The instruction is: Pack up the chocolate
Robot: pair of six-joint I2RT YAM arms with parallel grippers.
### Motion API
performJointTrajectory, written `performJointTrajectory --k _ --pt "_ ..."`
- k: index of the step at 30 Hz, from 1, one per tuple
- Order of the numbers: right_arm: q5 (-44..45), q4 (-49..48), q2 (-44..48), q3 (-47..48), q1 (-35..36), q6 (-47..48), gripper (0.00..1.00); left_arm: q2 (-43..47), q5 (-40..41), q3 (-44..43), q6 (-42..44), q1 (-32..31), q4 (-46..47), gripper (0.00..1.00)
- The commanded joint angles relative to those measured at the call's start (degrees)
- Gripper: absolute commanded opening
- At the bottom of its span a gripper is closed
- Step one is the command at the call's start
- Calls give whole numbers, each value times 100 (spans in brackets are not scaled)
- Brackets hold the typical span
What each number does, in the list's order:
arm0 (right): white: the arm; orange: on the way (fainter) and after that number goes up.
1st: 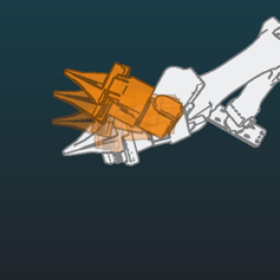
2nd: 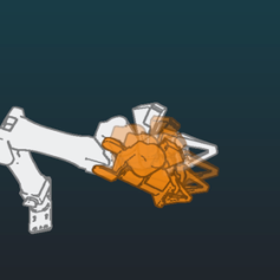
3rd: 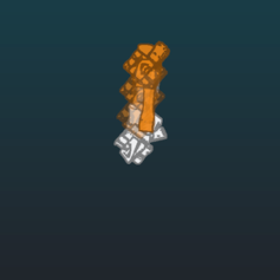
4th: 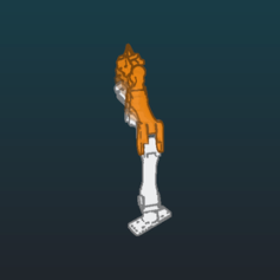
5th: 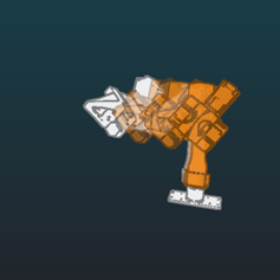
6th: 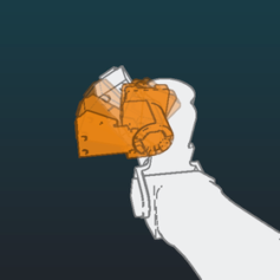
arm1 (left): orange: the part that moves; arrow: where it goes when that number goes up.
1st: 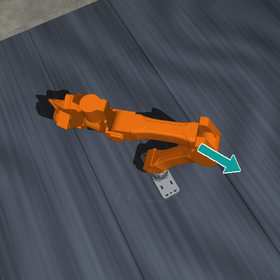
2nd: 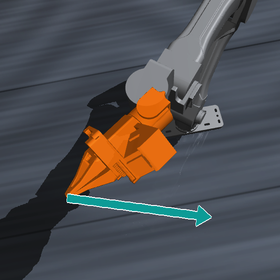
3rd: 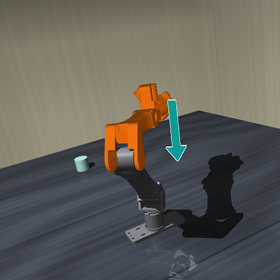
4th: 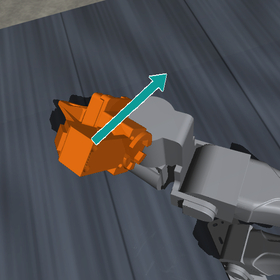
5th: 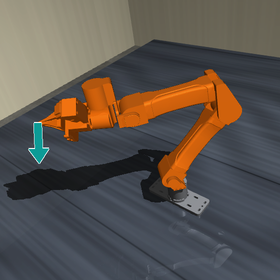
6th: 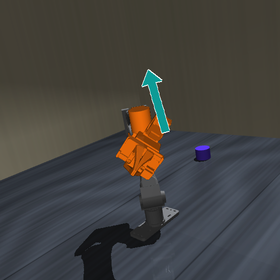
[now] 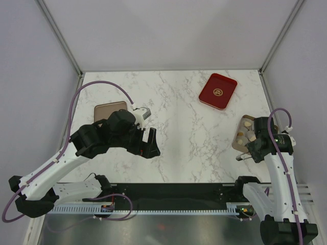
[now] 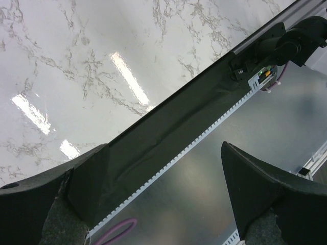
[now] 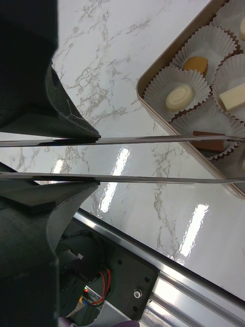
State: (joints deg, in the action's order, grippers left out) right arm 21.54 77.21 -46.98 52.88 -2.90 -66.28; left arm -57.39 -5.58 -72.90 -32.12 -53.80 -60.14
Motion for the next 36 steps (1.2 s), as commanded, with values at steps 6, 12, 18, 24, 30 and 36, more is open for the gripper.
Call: performJointTrajectory --k 6,12,18,24,30,36 --pt "149 655 -4 -15 -18 -87 44 -45 145 -128 171 -43 64 98" --pt "140 646 40 -32 -18 -43 45 -36 198 -110 145 -43 72 98" --pt "140 646 31 -32 -27 -25 45 -53 216 -101 118 -43 64 97" --pt "254 655 -249 493 -27 115 43 -71 225 -101 101 -43 64 97" --pt "394 655 -882 1564 -27 467 39 -176 216 -224 101 -34 64 97" --pt "369 646 -1707 2751 -27 966 38 -300 277 -382 127 -34 64 97"
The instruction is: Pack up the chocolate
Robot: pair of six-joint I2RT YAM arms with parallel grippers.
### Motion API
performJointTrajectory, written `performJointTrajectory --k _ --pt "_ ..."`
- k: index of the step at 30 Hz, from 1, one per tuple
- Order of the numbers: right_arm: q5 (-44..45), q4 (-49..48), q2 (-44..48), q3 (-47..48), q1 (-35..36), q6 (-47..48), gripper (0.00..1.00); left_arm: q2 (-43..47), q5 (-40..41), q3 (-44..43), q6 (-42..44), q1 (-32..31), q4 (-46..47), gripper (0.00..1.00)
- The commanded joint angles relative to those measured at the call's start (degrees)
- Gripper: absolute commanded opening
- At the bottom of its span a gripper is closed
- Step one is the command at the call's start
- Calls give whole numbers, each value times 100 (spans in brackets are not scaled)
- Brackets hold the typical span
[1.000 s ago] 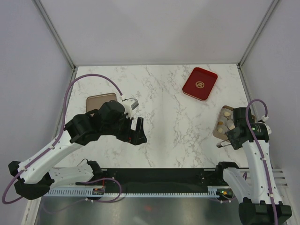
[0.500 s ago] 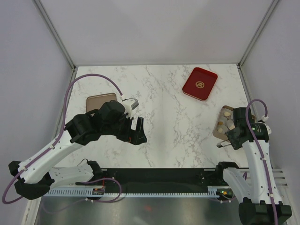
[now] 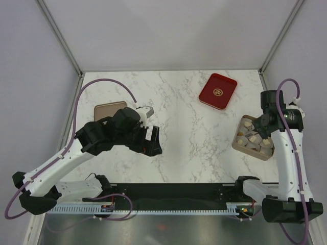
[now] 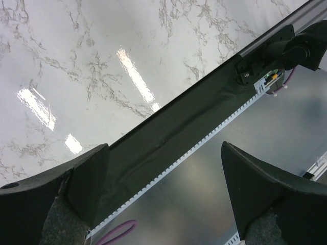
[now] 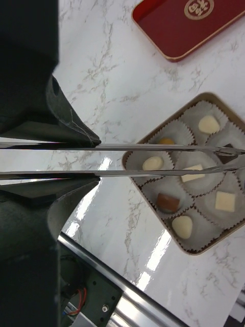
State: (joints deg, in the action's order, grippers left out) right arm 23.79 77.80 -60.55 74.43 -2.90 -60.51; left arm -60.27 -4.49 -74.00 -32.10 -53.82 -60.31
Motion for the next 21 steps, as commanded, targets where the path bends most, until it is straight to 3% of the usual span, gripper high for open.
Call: performJointTrajectory --k 1,4,8,14,21 --pt "109 579 -500 764 -18 469 38 -28 185 -291 142 -32 73 97" --pt "117 587 -1211 1616 157 837 38 -37 256 -387 169 -14 46 97" --pt "248 587 -2362 2987 1051 1199 36 -186 282 -712 186 38 -85 97" --pt "284 552 -4171 4411 2010 1410 38 -687 588 -1907 257 47 -507 97" --pt "-199 -501 -4843 4010 2513 2262 38 -1180 878 -2583 432 47 -569 97"
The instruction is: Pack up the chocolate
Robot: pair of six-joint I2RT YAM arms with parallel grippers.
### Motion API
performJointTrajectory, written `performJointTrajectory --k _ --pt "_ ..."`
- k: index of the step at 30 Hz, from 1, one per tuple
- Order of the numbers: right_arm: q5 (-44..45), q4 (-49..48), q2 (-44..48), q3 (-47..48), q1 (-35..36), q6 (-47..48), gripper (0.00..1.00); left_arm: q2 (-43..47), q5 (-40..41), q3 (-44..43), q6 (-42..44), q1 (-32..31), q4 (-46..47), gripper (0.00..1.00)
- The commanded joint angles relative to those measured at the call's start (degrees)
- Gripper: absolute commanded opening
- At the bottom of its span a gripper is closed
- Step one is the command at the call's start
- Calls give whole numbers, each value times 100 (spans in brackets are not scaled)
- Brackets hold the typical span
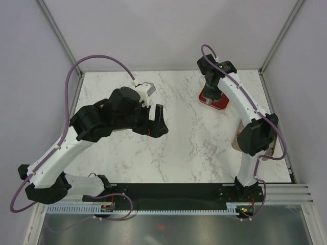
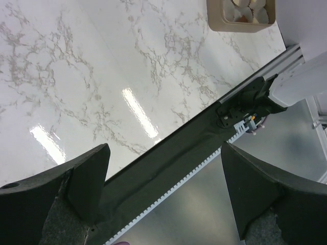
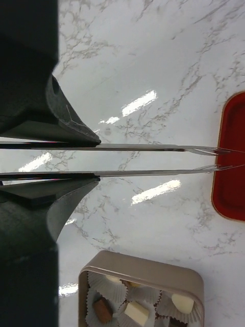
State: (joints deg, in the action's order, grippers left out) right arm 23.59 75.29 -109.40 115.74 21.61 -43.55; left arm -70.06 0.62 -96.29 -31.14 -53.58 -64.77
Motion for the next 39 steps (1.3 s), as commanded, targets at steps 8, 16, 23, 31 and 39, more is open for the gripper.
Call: performJointTrajectory --k 8,16,23,31,39 --pt "-706 -1304 -783 -473 81 1805 39 -972 669 -557 390 425 395 98" --pt "-65 -2140 -1382 -825 46 2184 40 -1124 -439 -260 -514 1963 562 97" --pt "-549 -2957 -969 -2107 63 2368 40 -1404 -695 -56 -701 2335 843 96" --pt "-838 -3160 -995 -2425 133 2194 40 -1370 -424 198 -561 2335 984 96" --pt "-1199 -3362 -924 -2601 695 1570 42 -255 746 2024 -437 2335 1774 96"
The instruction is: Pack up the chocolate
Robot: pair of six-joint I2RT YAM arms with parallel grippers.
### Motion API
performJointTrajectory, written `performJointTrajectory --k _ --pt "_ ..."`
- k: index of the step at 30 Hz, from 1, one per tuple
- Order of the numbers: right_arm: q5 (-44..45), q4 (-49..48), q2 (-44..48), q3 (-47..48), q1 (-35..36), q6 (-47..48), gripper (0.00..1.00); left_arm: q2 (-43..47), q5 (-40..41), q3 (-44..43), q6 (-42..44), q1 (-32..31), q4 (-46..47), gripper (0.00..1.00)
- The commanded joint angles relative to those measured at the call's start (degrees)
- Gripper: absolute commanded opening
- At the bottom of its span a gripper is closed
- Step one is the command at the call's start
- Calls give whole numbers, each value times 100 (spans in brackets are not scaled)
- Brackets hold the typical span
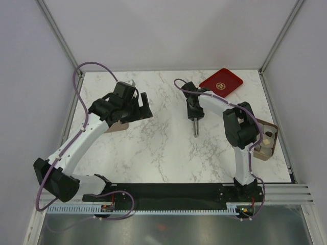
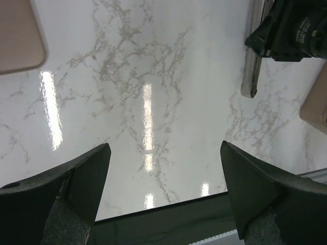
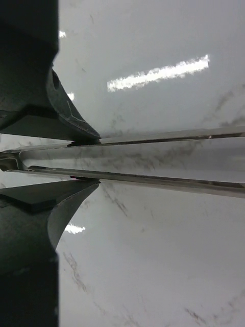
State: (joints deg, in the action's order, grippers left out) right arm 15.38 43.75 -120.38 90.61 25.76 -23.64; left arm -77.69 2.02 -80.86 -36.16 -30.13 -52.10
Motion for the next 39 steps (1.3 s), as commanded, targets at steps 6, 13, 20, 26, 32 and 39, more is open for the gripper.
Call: performJointTrajectory --k 6,13,20,26,32,39 --pt "-545 -375 5 1 798 -1063 47 1273 914 2327 13 -10 1825 96" --pt "-79 -709 357 -210 913 -1301 76 1362 809 3067 443 -10 2678 96" --pt "132 -1009 813 -333 861 -1249 91 1406 176 3471 453 -19 3258 94" --pt "45 -1211 1858 -729 869 -933 90 1109 737 3043 670 -2 2698 93" --pt "-790 -1605 2887 -1271 1097 -590 88 55 1144 1795 1172 648 2116 89" --pt "-1529 -2432 4135 -2617 1283 -616 88 -859 703 1354 1471 1387 2010 85"
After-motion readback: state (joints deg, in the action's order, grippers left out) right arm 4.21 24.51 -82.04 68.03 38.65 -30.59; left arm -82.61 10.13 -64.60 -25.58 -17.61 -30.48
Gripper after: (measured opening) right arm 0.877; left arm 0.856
